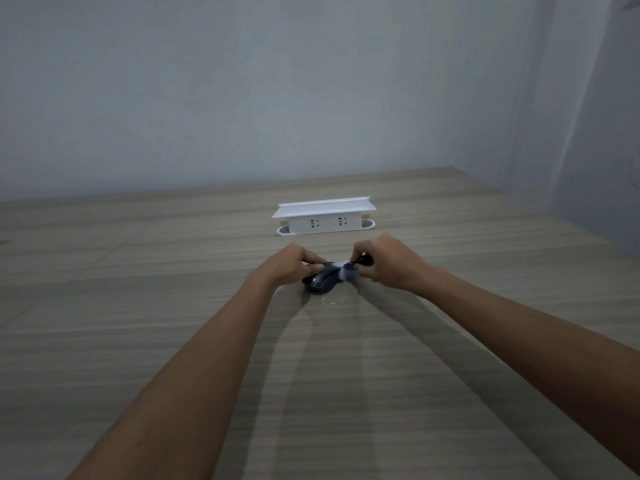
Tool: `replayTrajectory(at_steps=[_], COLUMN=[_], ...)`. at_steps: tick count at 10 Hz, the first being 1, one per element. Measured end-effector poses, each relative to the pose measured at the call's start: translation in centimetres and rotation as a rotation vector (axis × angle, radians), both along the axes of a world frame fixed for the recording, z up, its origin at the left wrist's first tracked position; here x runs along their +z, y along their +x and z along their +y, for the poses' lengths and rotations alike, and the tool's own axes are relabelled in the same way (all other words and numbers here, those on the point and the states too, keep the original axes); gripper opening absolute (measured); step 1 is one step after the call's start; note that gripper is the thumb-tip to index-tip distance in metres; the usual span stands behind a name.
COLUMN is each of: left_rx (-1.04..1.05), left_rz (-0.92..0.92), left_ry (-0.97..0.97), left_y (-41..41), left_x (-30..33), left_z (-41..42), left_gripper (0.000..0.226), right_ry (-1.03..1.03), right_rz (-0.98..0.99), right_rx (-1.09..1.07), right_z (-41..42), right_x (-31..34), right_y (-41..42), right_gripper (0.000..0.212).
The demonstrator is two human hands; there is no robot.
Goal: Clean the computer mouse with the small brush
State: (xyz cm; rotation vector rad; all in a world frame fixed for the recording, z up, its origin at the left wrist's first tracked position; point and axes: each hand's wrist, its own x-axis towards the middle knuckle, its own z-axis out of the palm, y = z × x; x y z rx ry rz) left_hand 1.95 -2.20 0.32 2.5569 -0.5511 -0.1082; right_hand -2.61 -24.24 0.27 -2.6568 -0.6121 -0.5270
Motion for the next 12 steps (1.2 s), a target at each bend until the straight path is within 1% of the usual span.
replayTrajectory(at_steps=[2,4,6,7,8,9,10,11,12], left_rx=[0.011,0.031,0.029,0.028,0.029,0.03,0.028,0.041,0.133], left_rz=[-0.002,0.011,0.021,0.04,0.052,0.037,-0.003,-0.082,-0.239], left_ry=[-0.027,-0.093,-0.092,-0.095,-0.106,-0.118,-0.113,-0.087,-0.124], left_y=[0.1,-0.6,-0.9,-1.2,-1.6,-2.1,-2.5,-2.7,-2.4], left_x=[-0.3,-0.5,-0.6,-0.7,-0.7,-1.0,-1.4,-2.1,-2.6], left_z=[0.1,-0.2,-0.2,-0.2,-0.2,-0.2,-0.1,0.3,0.9], left_gripper=[0.031,0.031,0.033,0.033,0.033,0.032,0.032,0.035,0.037], right_ry=[0.09,0.129,0.207,0.213,0.172,0.19,0.175,0.108,0.167], right_rz=[0.077,0.042,-0.063,-0.068,-0.045,-0.014,-0.018,0.003,0.04], right_rx=[0.158,0.042,-0.065,-0.074,-0.083,-0.114,-0.128,-0.133,-0.175], right_z=[1.2,-0.3,-2.4,-3.2,-3.6,-3.9,-4.1,-4.1,-4.7], right_x=[-0.1,-0.2,-1.1,-1.8,-2.5,-3.6,-4.4,-3.9,-3.4], right_y=[-1.1,-0.6,-1.5,-2.5,-3.9,-4.7,-5.1,-5.4,-4.7], right_gripper=[0.009,0.009,0.019,0.025,0.024,0.024,0.031,0.03,0.035])
